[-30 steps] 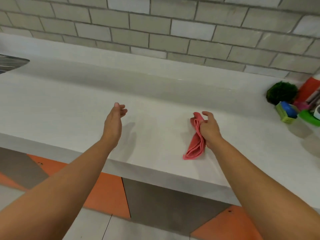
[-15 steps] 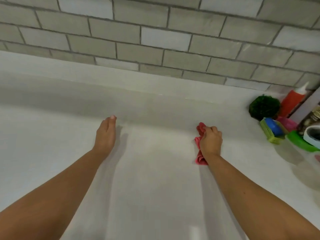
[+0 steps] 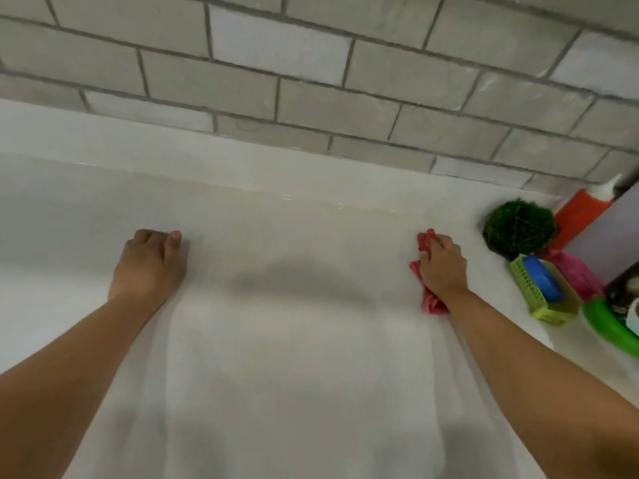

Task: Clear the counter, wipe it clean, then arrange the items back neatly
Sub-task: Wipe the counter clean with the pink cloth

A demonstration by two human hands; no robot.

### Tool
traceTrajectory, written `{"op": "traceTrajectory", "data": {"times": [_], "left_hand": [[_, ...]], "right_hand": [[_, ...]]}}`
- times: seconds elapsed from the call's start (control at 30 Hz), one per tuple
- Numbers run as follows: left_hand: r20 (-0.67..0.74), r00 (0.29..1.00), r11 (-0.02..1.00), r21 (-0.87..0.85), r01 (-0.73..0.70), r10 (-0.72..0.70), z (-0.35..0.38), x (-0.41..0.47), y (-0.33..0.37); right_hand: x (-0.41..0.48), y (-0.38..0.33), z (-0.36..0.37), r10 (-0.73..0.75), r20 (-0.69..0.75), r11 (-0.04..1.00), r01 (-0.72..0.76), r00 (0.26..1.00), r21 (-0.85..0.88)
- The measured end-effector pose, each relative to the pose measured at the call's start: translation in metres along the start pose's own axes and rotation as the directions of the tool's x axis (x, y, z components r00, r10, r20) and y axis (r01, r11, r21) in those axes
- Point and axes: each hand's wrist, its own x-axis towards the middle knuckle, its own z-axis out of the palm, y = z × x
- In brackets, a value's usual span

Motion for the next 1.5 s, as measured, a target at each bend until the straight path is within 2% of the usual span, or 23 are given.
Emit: {"op": "traceTrajectory", "data": {"times": [0.17,0.23,0.33,0.4,0.43,0.53,0.63,0.8,0.9,1.0,1.23,1.27,1.3,1.33,1.4,1.47,1.5], "left_hand": [[-0.010,1.000,0.999,0.032,-0.015,0.016,-0.001,-0.002,0.003],[-0.024,0.999,0.998,0.050,-0.040,0.041,-0.001,-0.004,0.008],[-0.029,0.998,0.997,0.056,-0.051,0.053,-0.001,-0.006,0.012],[-0.035,0.998,0.998,0.043,-0.045,0.047,-0.001,-0.005,0.010],[-0.037,0.998,0.998,0.042,-0.044,0.045,0.000,-0.005,0.009],[-0.046,0.998,0.999,0.038,-0.037,0.039,0.001,-0.005,0.008],[-0.049,0.999,1.000,0.018,-0.017,0.018,0.003,-0.004,0.005],[-0.054,0.998,0.999,-0.011,-0.037,0.036,-0.001,-0.006,0.007],[-0.057,0.998,0.997,-0.077,-0.018,0.014,-0.002,-0.004,0.004],[-0.058,0.998,0.990,-0.138,0.008,-0.016,-0.002,-0.004,0.003],[-0.084,0.994,0.928,-0.370,0.030,-0.066,-0.012,-0.005,0.001],[-0.078,0.995,0.923,-0.383,0.030,-0.065,-0.013,-0.005,0.002],[-0.073,0.995,0.918,-0.394,0.032,-0.066,-0.013,-0.005,0.002],[-0.073,0.995,0.913,-0.405,0.036,-0.071,-0.013,-0.006,0.002],[-0.066,0.994,0.901,-0.431,0.047,-0.084,-0.014,-0.006,0.001],[-0.054,0.995,0.883,-0.467,0.054,-0.089,-0.014,-0.006,0.000],[-0.046,0.995,0.868,-0.493,0.056,-0.091,-0.015,-0.006,-0.001]], "right_hand": [[0.050,0.004,0.000,0.294,0.004,0.956,-0.294,0.956,0.002],[0.063,-0.018,0.006,0.324,0.012,0.944,-0.324,0.946,0.057],[0.068,-0.080,0.028,0.149,0.076,0.979,-0.158,0.986,0.129],[0.060,-0.124,0.044,0.045,0.170,0.976,-0.080,0.984,0.203],[0.058,-0.143,0.051,0.018,0.166,0.969,-0.058,0.986,0.240],[0.050,-0.192,0.063,-0.183,0.066,0.969,0.168,0.981,0.181],[0.046,-0.232,0.070,-0.418,0.037,0.880,0.395,0.908,0.262],[0.061,-0.282,0.086,-0.680,0.023,0.689,0.629,0.733,0.360],[0.064,-0.301,0.093,-0.737,0.042,0.642,0.680,0.674,0.355],[0.044,-0.297,0.088,-0.764,0.074,0.606,0.673,0.641,0.424],[-0.143,-0.188,0.028,-0.942,0.035,0.287,0.745,0.335,0.602],[-0.150,-0.181,0.026,-0.949,0.022,0.262,0.749,0.314,0.609],[-0.144,-0.181,0.027,-0.949,0.017,0.262,0.753,0.316,0.604],[-0.128,-0.185,0.030,-0.933,0.013,0.299,0.754,0.360,0.585],[-0.079,-0.204,0.042,-0.833,0.009,0.480,0.715,0.553,0.509],[-0.023,-0.220,0.052,-0.656,0.055,0.692,0.570,0.753,0.444],[-0.005,-0.229,0.057,-0.559,0.080,0.772,0.484,0.825,0.412]]}}
